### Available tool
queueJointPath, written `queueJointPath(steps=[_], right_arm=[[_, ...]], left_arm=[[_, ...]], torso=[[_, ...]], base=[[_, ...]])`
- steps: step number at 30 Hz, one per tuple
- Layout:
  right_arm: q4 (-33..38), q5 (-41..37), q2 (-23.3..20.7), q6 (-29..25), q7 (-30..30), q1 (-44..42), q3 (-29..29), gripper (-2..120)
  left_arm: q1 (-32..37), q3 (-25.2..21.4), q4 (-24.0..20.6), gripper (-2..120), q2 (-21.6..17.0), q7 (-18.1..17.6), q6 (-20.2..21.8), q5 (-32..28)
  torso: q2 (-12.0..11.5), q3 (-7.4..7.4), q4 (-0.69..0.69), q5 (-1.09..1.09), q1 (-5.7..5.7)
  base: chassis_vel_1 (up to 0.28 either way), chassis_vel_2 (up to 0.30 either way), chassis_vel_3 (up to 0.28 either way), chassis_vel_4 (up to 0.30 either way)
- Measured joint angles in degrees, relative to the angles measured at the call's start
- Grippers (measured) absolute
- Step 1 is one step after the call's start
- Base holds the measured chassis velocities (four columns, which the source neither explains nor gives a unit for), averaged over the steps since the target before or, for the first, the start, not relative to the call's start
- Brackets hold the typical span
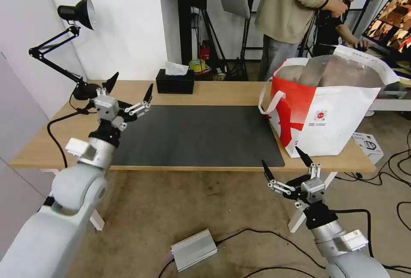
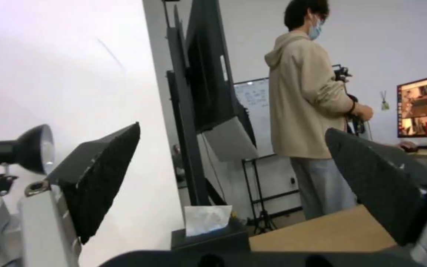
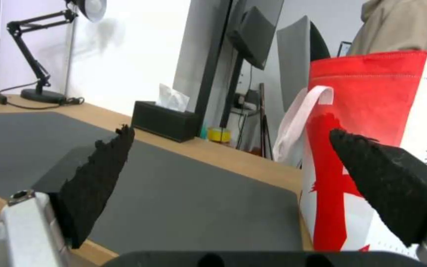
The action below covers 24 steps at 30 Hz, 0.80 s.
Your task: Pick up the trash from the table and place it into the takeout bag.
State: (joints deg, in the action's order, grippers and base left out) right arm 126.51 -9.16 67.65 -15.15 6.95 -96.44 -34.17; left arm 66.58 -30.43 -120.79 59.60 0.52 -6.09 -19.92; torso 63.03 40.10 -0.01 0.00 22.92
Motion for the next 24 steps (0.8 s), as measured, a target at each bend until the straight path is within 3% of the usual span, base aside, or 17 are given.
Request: queueJointPath(steps=[14,24], right_arm=[[0.0,0.0,0.0,0.0,0.0,0.0,0.0,100],[0.0,0.0,0.0,0.0,0.0,0.0,0.0,100]], left_arm=[[14.61,-6.5,-7.08,100,8.96,0.96,-4.36,8.05],[21.11,-7.72,-9.11,100,12.4,1.88,-8.66,11.07]], torso=[[0.0,0.0,0.0,0.0,0.0],[0.0,0.0,0.0,0.0,0.0]], base=[[0.0,0.0,0.0,0.0],[0.0,0.0,0.0,0.0]])
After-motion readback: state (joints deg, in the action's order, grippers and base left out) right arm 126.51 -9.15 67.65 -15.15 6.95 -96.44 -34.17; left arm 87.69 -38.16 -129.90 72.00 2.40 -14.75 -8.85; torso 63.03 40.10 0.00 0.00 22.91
